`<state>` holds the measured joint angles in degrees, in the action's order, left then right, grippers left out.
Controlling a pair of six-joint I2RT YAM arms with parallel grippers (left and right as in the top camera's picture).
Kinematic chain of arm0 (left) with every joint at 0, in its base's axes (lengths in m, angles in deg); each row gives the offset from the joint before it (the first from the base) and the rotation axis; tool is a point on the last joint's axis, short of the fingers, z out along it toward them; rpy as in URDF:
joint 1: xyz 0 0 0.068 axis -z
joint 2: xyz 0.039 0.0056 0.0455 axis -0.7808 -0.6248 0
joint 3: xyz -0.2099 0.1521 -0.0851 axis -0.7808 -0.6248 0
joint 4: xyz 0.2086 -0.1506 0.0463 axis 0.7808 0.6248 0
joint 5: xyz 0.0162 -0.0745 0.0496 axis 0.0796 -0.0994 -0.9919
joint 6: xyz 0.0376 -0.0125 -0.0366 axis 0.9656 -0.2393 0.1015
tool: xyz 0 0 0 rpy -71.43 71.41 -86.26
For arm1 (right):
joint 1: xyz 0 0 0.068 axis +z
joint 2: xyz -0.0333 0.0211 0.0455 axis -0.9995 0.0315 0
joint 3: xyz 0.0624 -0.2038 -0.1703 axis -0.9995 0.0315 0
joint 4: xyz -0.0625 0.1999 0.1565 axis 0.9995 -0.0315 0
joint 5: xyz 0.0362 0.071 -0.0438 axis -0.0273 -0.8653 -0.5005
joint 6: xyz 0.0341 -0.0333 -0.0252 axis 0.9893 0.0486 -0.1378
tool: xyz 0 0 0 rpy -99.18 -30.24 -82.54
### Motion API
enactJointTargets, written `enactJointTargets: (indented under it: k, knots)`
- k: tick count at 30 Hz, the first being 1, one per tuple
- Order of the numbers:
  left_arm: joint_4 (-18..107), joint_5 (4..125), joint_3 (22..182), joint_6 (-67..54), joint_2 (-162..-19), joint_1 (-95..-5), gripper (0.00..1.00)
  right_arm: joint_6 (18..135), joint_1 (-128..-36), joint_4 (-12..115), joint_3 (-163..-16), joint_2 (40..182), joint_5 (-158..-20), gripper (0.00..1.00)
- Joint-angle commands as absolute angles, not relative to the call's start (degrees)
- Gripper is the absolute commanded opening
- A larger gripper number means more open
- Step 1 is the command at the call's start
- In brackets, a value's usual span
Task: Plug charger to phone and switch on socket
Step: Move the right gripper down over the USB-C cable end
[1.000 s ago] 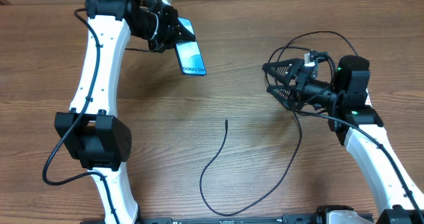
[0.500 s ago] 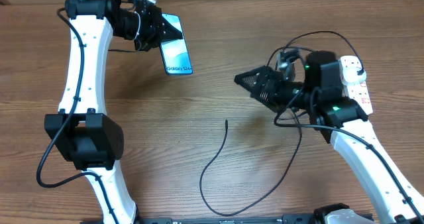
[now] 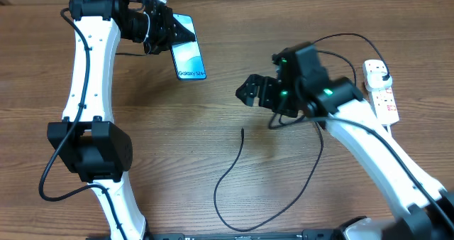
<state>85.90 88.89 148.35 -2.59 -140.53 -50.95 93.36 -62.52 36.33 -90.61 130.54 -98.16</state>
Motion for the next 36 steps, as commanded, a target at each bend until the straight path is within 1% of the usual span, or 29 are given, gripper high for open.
enactJointTargets:
  k: [1,5,8,17,22,32,36]
  knots:
    - [85.70,91.45,149.20,-0.87,-139.15,-51.10,0.04,91.96,-61.10,34.34,-93.17,134.04,-93.72,0.99]
    - [85.57,91.42,149.20,-0.87,-139.15,-51.12,0.04,93.05,-59.29,32.00,-93.17,138.08,-92.89,1.00]
    - [85.51,91.45,149.20,-0.89,-139.15,-51.10,0.04,96.79,-57.80,30.84,-93.10,140.97,-89.79,1.00]
    - [85.55,91.45,149.20,-0.87,-139.15,-51.12,0.04,103.19,-52.60,30.63,-92.73,148.31,-85.55,1.00]
    - [85.90,91.45,149.20,-0.87,-139.15,-51.12,0.04,106.01,-51.77,30.84,-92.64,150.06,-84.48,1.00]
    - [85.86,91.40,149.20,-0.87,-139.15,-51.43,0.04,106.71,-51.77,36.81,-87.11,150.78,-85.18,1.00]
    - [85.86,91.40,149.20,-0.85,-139.15,-51.43,0.04,105.95,-51.77,36.44,-87.09,150.78,-84.41,0.93]
